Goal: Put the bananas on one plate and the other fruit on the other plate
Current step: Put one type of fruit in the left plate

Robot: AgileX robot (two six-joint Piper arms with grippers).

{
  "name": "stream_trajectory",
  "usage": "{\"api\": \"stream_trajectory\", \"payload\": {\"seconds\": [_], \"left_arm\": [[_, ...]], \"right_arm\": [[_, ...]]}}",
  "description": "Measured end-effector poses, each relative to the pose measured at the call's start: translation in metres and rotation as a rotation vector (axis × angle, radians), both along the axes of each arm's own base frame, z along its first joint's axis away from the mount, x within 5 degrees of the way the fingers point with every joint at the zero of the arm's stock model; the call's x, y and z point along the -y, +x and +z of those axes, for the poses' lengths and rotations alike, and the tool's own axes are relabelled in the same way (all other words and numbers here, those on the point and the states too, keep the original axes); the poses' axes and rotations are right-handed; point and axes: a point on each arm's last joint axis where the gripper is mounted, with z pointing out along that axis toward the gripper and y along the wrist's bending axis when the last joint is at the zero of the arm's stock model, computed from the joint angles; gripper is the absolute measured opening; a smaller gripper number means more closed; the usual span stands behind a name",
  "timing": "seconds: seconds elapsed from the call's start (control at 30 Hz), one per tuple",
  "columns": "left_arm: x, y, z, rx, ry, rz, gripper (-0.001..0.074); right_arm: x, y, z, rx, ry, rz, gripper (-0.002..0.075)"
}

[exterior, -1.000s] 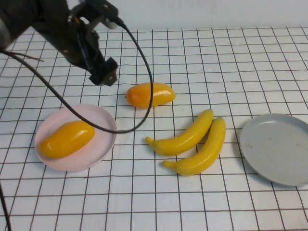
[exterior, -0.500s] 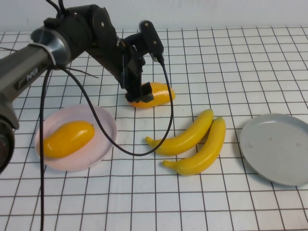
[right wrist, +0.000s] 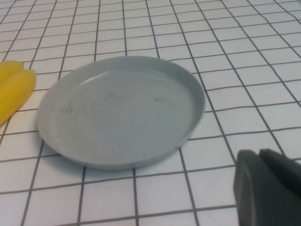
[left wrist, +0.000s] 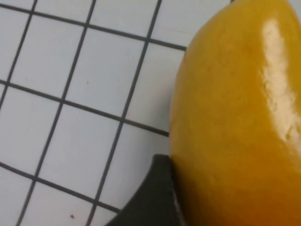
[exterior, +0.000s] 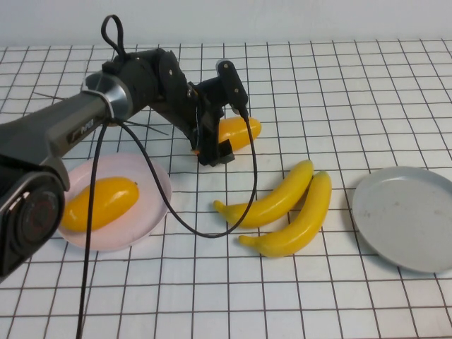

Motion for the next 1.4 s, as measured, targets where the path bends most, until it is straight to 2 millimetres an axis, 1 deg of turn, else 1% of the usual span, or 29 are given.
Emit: {"api": "stream_trajectory", "payload": {"seconds": [0.17, 0.43, 0.5, 0.57, 0.67, 0.7, 0.8, 0.93, 1.0, 1.07, 1.13, 1.23, 1.3, 1.4], "left_arm": [[0.0, 0.004, -0.015, -0.021, -0.009, 0.036, 0.0669], [-0.001, 0.007, -0.016, -0.037, -0.05, 0.115, 0.0668], [-0.001, 0.007, -0.015, -0.041, -0.059, 0.13, 0.0657], [-0.001, 0.007, -0.015, -0.05, -0.069, 0.147, 0.0613], [-0.002, 0.007, -0.015, -0.07, -0.082, 0.175, 0.0525], [-0.002, 0.006, -0.013, -0.074, -0.083, 0.176, 0.0517], [-0.003, 0.003, -0.001, -0.079, -0.083, 0.175, 0.0518], [-0.011, -0.007, 0.036, -0.066, -0.073, 0.215, 0.0518], [-0.019, -0.015, 0.057, -0.077, -0.052, 0.275, 0.0518], [-0.03, -0.026, 0.078, -0.103, -0.013, 0.373, 0.0518], [-0.042, -0.038, 0.093, -0.143, 0.052, 0.471, 0.0518], [-0.056, -0.049, 0.1, -0.198, 0.133, 0.609, 0.0518], [-0.062, -0.053, 0.096, -0.221, 0.158, 0.661, 0.0518], [-0.065, -0.063, 0.082, -0.285, 0.185, 0.698, 0.0518]], "right_arm": [[0.0, 0.0, 0.0, 0.0, 0.0, 0.0, -0.0016], [0.0, 0.0, 0.0, 0.0, 0.0, 0.0, -0.0016], [0.0, 0.0, 0.0, 0.0, 0.0, 0.0, -0.0016], [0.0, 0.0, 0.0, 0.0, 0.0, 0.0, -0.0016], [0.0, 0.0, 0.0, 0.0, 0.0, 0.0, -0.0017], [0.0, 0.0, 0.0, 0.0, 0.0, 0.0, -0.0016], [0.0, 0.0, 0.0, 0.0, 0.0, 0.0, -0.0016], [0.0, 0.0, 0.0, 0.0, 0.0, 0.0, -0.0016], [0.0, 0.0, 0.0, 0.0, 0.0, 0.0, -0.0016], [0.0, 0.0, 0.0, 0.0, 0.0, 0.0, -0.0016], [0.0, 0.0, 0.0, 0.0, 0.0, 0.0, -0.0017], [0.0, 0.0, 0.0, 0.0, 0.0, 0.0, -0.0016], [0.0, 0.0, 0.0, 0.0, 0.0, 0.0, -0.0016], [0.0, 0.0, 0.0, 0.0, 0.0, 0.0, -0.0016]]}}
